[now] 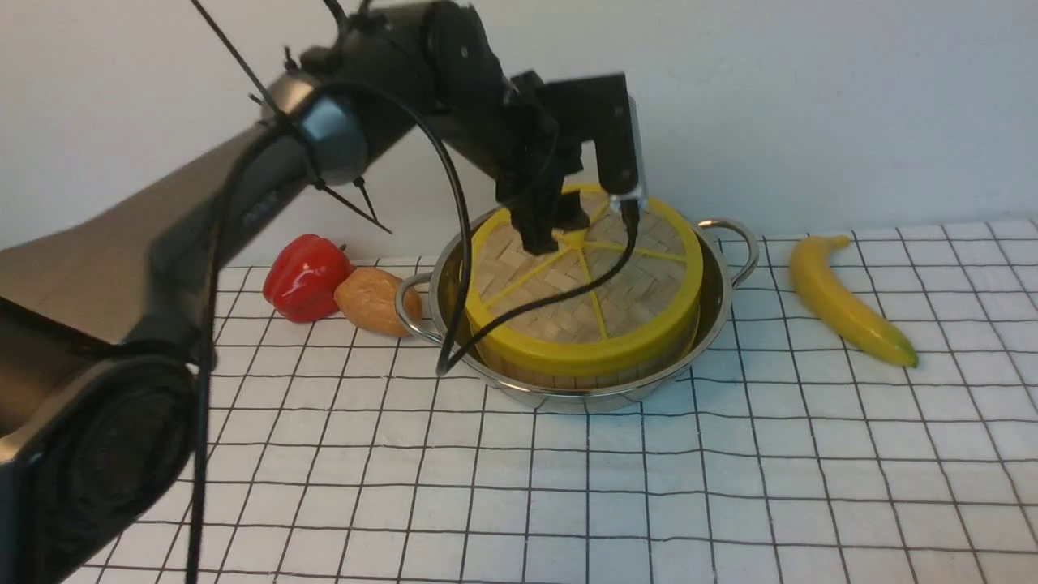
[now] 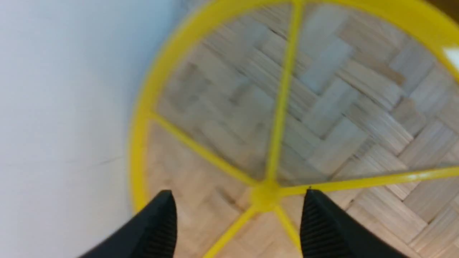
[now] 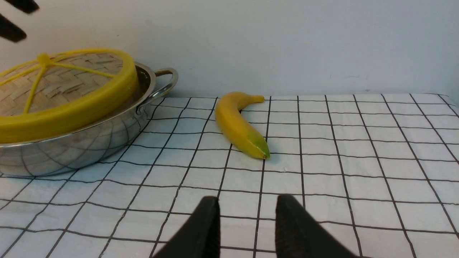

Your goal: Place the steamer in the pot on the white tablecloth, and put the lid on the steamer.

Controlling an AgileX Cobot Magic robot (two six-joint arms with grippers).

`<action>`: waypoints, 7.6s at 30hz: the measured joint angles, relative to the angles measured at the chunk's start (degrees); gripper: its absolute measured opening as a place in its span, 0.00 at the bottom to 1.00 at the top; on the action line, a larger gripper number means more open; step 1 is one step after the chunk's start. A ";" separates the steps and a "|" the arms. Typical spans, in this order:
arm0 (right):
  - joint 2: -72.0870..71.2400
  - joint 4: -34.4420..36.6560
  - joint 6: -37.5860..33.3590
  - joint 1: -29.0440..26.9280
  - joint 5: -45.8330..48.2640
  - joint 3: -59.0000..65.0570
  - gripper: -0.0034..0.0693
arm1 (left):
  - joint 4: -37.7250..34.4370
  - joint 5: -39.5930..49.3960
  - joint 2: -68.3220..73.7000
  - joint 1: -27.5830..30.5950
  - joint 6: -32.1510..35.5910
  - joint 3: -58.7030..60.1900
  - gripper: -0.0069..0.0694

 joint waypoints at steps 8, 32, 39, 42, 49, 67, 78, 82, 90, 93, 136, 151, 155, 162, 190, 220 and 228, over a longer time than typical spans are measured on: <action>0.00 0.00 0.00 0.00 0.00 0.00 0.38 | 0.87 0.00 -12.29 0.00 -19.39 0.00 0.65; 0.00 0.00 0.00 0.00 0.00 0.00 0.38 | 4.57 13.93 -20.74 2.06 -48.17 0.33 0.65; 0.00 0.05 0.00 0.00 0.00 0.00 0.38 | 8.31 17.12 -35.68 5.19 -51.69 10.43 0.65; 0.00 0.05 0.00 0.00 0.00 0.00 0.38 | 7.48 13.39 -43.27 7.84 -51.86 18.44 0.65; 0.00 0.05 0.00 0.00 0.00 0.00 0.38 | 2.62 -4.25 -64.23 18.54 -49.46 47.67 0.65; 0.00 0.17 0.00 0.00 0.00 0.00 0.38 | 1.57 -32.14 -115.57 30.50 -50.29 111.07 0.65; 0.00 0.17 -0.17 0.00 0.00 0.00 0.38 | 1.45 -32.85 -124.00 30.50 -57.17 120.00 0.65; 0.00 0.17 -0.17 0.00 0.00 0.00 0.38 | 1.76 -32.28 -124.08 30.50 -57.45 120.00 0.65; 0.00 0.17 -0.17 0.00 0.00 0.00 0.38 | 4.73 -32.08 -124.10 30.50 -61.58 120.00 0.65; 0.00 0.17 -0.17 0.00 0.00 0.00 0.38 | 9.17 -32.08 -124.10 30.50 -66.51 120.00 0.65; 0.00 0.17 0.01 0.00 0.00 0.00 0.38 | 15.81 -32.08 -124.17 30.50 -72.02 120.00 0.66; 0.00 0.17 0.01 3.44 0.00 0.00 0.38 | 15.81 -32.08 -124.17 30.50 -72.02 120.00 0.66; 0.00 0.17 0.01 3.44 0.00 0.00 0.38 | 15.81 -32.08 -124.17 30.50 -72.07 120.00 0.66; 0.00 0.17 -0.23 3.44 0.18 0.00 0.38 | 15.81 -32.08 -124.17 30.50 -72.07 120.00 0.66; 0.00 0.17 -0.50 3.44 0.55 0.00 0.38 | 15.81 -32.08 -124.17 30.50 -72.12 120.00 0.66; 0.00 0.17 -0.66 3.44 0.55 0.00 0.38 | 15.93 -32.08 -124.17 30.50 -72.18 120.00 0.66; 0.00 0.17 -0.66 3.44 0.55 0.00 0.38 | 15.97 -32.08 -124.17 30.50 -72.18 120.00 0.66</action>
